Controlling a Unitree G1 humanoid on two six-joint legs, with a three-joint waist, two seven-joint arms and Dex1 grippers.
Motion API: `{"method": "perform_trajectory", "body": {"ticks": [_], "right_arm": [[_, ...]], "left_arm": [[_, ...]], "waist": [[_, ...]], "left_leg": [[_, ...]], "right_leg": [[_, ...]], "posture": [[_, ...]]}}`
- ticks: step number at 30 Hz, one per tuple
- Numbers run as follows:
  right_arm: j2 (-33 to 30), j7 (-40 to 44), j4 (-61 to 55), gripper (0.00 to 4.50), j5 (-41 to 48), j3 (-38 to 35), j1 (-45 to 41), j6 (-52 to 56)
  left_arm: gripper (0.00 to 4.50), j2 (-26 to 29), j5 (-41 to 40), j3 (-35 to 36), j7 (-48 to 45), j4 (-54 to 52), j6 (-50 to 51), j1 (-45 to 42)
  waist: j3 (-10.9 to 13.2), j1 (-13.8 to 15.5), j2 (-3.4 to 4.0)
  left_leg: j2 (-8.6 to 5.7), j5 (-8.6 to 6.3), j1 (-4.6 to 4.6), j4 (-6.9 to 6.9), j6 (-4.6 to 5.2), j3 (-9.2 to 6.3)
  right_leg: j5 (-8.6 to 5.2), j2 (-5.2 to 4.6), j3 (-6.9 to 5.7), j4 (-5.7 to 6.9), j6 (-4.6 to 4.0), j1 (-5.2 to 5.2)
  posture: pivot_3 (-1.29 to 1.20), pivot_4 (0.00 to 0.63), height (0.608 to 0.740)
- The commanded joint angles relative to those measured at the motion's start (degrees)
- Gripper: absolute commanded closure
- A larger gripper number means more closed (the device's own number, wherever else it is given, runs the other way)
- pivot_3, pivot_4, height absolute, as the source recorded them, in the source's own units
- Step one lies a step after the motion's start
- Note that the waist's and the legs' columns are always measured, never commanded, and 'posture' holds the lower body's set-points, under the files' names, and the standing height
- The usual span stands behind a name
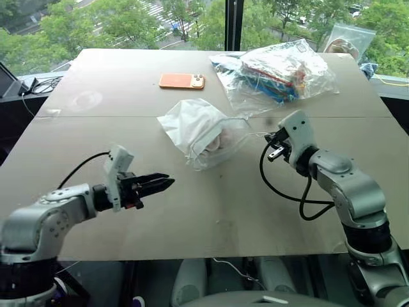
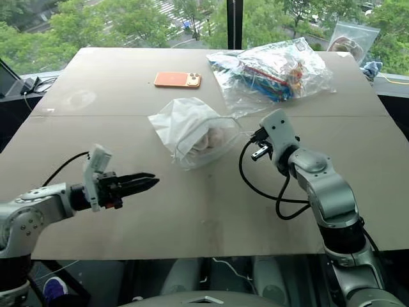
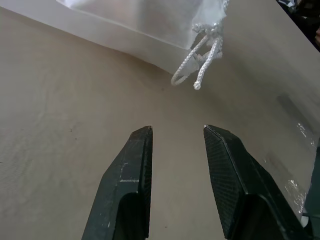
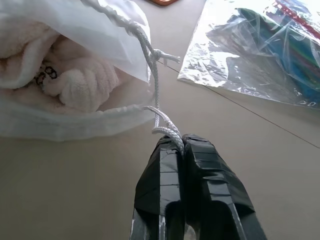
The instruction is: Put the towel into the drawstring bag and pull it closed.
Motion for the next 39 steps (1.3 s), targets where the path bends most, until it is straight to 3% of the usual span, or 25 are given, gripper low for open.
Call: {"method": "perform_trajectory", "body": {"ticks": [1,7,23,26,28,35,39], "right_arm": [[-0.67,0.14,-1.22,4.50,0.22,-0.49,-1.15,-0.94],[-1.21,-0.11,-2.25,4.50,0.39,-0.50,-0.56,-0.12],[-1.84,-0.90,-3.82,4.50,0.53,-1.33,0.65,0.80],[-1.78,-1.03,-4.09,4.50,0.65,-1.41,0.81,1.01],[-1.79,-1.13,-3.91,4.50,0.61,-1.44,0.96,0.98],[-0.49,-6.46,-1.82,4.50,-2.01,-5.26,-1.17,-0.45],[0.06,-12.60,2.61,4.50,-5.49,-9.09,-4.51,-3.54]], "left_arm": [[2.85,-3.63,3.24,-2.56,4.54,-3.52,-4.79,0.37],[2.85,-11.53,5.93,-4.49,14.01,-2.07,-5.90,-2.98],[2.85,-16.37,10.73,-9.15,18.61,-1.01,-9.63,-5.26],[3.58,-18.25,11.15,-9.07,19.98,-1.28,-10.54,-4.87],[4.49,-19.64,11.01,-8.88,21.05,-1.26,-10.71,-4.62],[4.49,-28.88,11.10,1.92,37.37,0.28,-12.23,-7.75],[4.49,-29.61,12.97,7.94,47.00,2.75,-12.73,-14.30]], "waist": [[0.00,0.09,0.00],[-0.02,-0.10,-0.03],[-0.03,0.02,-0.03],[-0.03,-0.02,-0.03],[-0.03,-0.06,-0.03],[-0.04,-0.03,-0.05],[-0.04,0.08,-0.05]], "left_leg": [[-0.02,0.00,0.01,0.00,0.00,0.01],[-0.06,0.00,0.02,0.01,0.00,0.00],[-0.07,0.00,0.01,0.02,0.00,-0.01],[-0.07,0.00,0.01,0.02,0.00,-0.01],[-0.07,0.00,0.02,0.02,0.00,-0.01],[-0.07,0.00,0.01,0.04,0.00,-0.04],[-0.08,0.00,0.01,0.09,0.01,0.00]], "right_leg": [[0.00,0.02,0.00,0.01,0.00,0.01],[0.02,0.12,0.04,0.02,0.00,0.02],[0.02,0.14,0.02,0.00,0.01,0.04],[0.02,0.14,0.02,0.00,0.01,0.04],[0.02,0.15,0.02,0.01,0.00,0.04],[0.03,0.14,0.01,0.01,0.01,0.06],[0.04,0.18,-0.08,0.03,0.00,0.11]], "posture": [[0.00,0.150,0.740],[0.00,0.150,0.740],[0.00,0.150,0.740],[0.00,0.150,0.740],[0.00,0.150,0.740],[0.00,0.150,0.740],[0.00,0.150,0.740]]}}
